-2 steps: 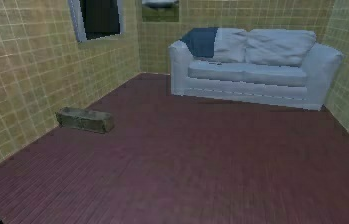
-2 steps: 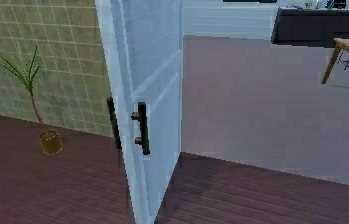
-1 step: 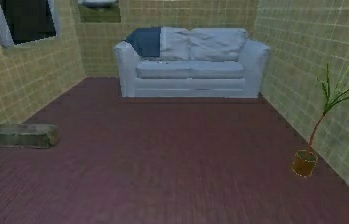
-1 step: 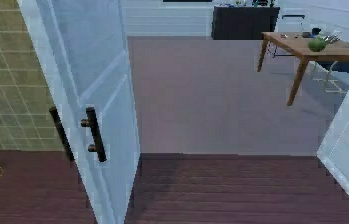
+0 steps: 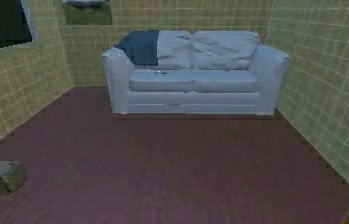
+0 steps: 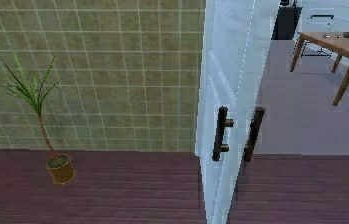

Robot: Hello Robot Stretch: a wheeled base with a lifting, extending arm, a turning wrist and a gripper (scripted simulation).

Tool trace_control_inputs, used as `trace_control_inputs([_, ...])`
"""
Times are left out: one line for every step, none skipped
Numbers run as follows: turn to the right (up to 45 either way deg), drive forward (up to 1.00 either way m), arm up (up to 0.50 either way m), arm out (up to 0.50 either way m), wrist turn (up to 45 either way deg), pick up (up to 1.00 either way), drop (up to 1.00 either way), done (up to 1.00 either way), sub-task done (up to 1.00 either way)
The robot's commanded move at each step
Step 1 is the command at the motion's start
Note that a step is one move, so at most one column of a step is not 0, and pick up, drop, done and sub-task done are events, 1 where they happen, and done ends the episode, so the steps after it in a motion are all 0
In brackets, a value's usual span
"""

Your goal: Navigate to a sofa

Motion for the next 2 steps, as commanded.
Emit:
trace_control_inputs([15.0,0.00,0.00,0.00,0.0,0.00,0.00,0.00,0.00])
trace_control_inputs([0.0,1.00,0.00,0.00,0.0,0.00,0.00,0.00,0.00])
